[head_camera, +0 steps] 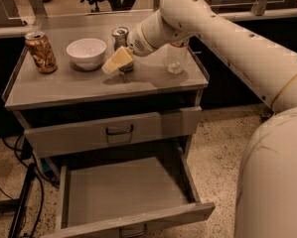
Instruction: Place redbull can into middle drawer
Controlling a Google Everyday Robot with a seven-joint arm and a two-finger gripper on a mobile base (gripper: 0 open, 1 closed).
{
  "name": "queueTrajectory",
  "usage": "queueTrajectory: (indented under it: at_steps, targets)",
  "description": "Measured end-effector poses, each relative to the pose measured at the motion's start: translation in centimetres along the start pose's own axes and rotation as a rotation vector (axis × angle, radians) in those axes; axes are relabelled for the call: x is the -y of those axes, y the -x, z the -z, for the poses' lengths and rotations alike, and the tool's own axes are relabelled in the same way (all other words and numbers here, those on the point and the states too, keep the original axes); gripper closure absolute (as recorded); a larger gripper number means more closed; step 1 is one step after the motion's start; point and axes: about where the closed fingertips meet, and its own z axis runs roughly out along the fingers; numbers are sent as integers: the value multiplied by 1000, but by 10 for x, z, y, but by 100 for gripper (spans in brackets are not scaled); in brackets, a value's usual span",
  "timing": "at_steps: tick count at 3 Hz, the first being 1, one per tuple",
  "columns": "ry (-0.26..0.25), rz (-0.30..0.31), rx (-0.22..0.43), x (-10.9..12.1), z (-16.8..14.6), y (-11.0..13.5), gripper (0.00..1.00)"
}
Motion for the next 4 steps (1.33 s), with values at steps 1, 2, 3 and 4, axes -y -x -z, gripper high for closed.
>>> queueTrajectory:
  at_steps: [1,2,3,4]
  targets:
    - [0,0,0,0,0,0,42]
    - [0,0,0,0,0,0,65]
    - [0,0,0,0,0,0,89]
    - [0,0,0,0,0,0,100]
